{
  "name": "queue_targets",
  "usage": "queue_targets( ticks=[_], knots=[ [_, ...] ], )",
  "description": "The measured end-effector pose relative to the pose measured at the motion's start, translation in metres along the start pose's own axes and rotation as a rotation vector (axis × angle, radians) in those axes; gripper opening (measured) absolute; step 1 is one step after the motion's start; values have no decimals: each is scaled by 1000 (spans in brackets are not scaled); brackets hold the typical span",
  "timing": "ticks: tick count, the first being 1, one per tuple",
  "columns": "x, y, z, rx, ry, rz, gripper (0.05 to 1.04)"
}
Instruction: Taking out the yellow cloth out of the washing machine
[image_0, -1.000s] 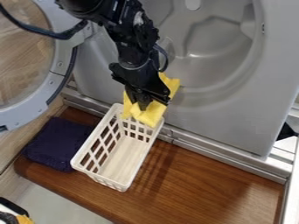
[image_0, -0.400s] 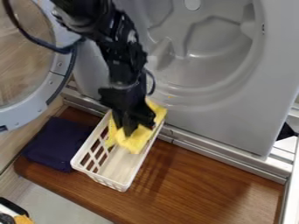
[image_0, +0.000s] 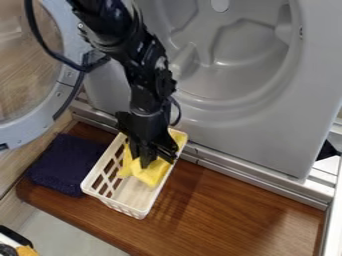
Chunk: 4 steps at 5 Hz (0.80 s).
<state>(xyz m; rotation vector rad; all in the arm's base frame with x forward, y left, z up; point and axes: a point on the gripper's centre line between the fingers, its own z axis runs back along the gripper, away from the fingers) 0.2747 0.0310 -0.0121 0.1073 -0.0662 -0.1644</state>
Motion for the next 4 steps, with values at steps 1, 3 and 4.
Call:
queue_targets(
  ticks=[1, 3, 4],
  knots=[
    [-2, -2, -2, 5, 10, -6, 305],
    [-1, -4, 10, -15, -17, -11, 906],
    [-1, -1, 22, -37, -21, 10, 1013]
  ],
)
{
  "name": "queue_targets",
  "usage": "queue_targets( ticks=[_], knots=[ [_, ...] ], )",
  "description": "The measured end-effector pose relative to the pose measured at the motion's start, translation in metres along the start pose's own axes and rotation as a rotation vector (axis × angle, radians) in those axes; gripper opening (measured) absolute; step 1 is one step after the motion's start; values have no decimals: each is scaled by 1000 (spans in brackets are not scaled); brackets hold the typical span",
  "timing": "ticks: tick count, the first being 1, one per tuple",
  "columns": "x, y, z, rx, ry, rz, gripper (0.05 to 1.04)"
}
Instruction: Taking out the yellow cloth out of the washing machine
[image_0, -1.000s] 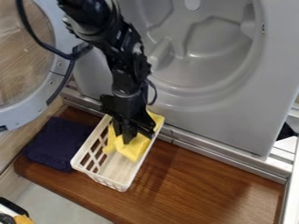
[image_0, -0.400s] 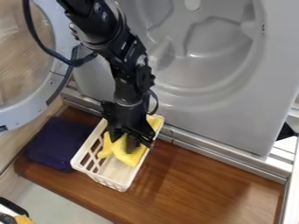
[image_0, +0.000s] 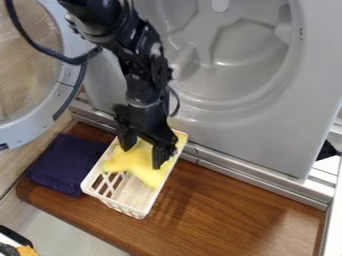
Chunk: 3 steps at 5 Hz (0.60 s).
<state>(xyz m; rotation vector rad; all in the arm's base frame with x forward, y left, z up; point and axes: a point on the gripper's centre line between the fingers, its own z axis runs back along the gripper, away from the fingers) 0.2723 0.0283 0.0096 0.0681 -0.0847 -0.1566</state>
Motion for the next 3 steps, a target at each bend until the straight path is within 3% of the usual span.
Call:
queue_targets(
  ticks=[1, 3],
  knots=[
    [5, 3, 11, -28, -1, 27, 1009],
    [3, 7, 13, -3, 24, 20, 1001]
  ],
)
